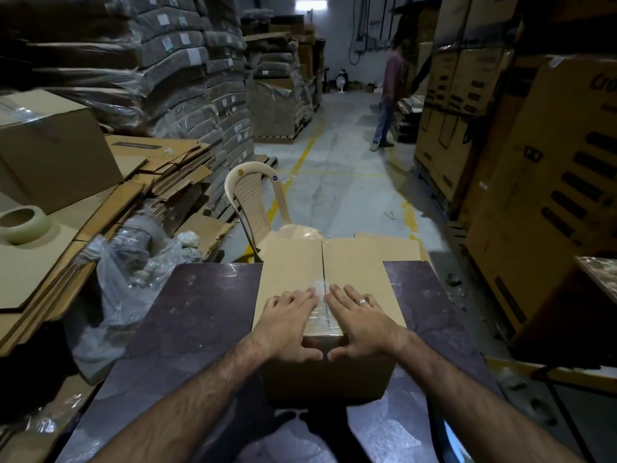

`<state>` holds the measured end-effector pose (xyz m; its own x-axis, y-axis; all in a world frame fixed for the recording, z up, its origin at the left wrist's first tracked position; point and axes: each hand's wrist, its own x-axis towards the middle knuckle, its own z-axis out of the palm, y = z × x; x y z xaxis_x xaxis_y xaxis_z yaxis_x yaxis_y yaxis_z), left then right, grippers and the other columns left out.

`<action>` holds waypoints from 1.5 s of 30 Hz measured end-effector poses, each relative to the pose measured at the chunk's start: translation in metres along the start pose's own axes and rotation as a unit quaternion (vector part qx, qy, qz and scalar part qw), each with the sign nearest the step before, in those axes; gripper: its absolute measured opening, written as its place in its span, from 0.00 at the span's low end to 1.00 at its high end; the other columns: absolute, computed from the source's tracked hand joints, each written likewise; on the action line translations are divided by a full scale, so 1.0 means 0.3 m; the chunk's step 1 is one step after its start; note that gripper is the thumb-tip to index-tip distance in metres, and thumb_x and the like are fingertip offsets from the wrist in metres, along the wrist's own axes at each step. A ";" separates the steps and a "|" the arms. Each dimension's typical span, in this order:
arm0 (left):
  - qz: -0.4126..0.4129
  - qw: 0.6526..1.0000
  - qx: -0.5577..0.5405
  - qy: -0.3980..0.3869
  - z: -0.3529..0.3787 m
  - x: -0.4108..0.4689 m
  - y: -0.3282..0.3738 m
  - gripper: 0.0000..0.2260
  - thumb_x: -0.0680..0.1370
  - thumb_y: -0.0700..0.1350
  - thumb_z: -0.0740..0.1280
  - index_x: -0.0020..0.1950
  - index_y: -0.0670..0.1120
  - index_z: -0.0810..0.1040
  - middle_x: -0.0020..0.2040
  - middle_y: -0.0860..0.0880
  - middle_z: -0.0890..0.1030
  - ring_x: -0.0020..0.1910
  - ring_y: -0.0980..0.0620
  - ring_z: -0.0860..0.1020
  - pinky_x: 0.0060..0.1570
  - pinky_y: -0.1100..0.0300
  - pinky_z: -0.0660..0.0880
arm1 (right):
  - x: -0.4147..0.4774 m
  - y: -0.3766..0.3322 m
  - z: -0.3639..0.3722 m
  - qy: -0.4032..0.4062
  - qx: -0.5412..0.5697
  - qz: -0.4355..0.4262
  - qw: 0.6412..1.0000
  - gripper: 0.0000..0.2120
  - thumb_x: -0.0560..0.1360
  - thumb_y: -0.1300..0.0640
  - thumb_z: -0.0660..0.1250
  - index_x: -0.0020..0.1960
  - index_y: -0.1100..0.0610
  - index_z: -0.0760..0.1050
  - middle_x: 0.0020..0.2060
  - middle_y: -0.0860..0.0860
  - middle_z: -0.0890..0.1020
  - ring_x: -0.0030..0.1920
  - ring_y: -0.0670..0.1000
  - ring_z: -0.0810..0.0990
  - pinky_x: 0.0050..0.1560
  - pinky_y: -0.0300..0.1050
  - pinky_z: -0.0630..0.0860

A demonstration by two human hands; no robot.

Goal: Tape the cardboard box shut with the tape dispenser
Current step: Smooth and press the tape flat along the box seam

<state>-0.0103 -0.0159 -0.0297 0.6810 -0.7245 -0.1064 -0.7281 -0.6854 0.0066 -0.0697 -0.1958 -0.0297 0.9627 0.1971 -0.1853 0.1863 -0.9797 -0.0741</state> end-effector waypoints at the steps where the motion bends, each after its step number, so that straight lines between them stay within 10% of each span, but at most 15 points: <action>1: 0.000 1.000 0.001 0.013 -0.002 -0.001 -0.001 0.44 0.70 0.67 0.65 0.78 0.49 0.52 0.79 0.50 0.53 0.74 0.47 0.56 0.72 0.47 0.55 | -0.011 0.007 0.006 0.007 0.011 -0.005 1.000 0.51 0.69 0.30 0.64 0.78 0.55 0.42 0.78 0.52 0.43 0.77 0.56 0.41 0.74 0.58 0.44; 20: 0.040 0.999 -0.009 -0.025 -0.016 0.040 -0.076 0.50 0.69 0.73 0.62 0.79 0.45 0.46 0.80 0.49 0.44 0.78 0.51 0.43 0.75 0.44 0.42 | 0.060 0.009 -0.034 0.009 0.084 0.044 0.995 0.36 0.76 0.31 0.43 0.78 0.50 0.48 0.78 0.45 0.49 0.77 0.50 0.49 0.73 0.60 0.47; 45: 0.032 0.999 -0.036 0.025 0.008 0.024 -0.066 0.42 0.68 0.71 0.64 0.74 0.49 0.60 0.79 0.51 0.54 0.78 0.51 0.49 0.75 0.41 0.46 | 0.055 0.058 -0.017 0.058 0.123 0.015 0.991 0.22 0.82 0.45 0.44 0.75 0.44 0.59 0.76 0.40 0.57 0.75 0.46 0.53 0.71 0.55 0.48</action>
<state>0.0088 -0.0073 -0.0331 0.6383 -0.7679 -0.0535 -0.7634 -0.6404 0.0843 -0.0497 -0.2097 -0.0291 0.9858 0.1492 -0.0773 0.1184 -0.9432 -0.3104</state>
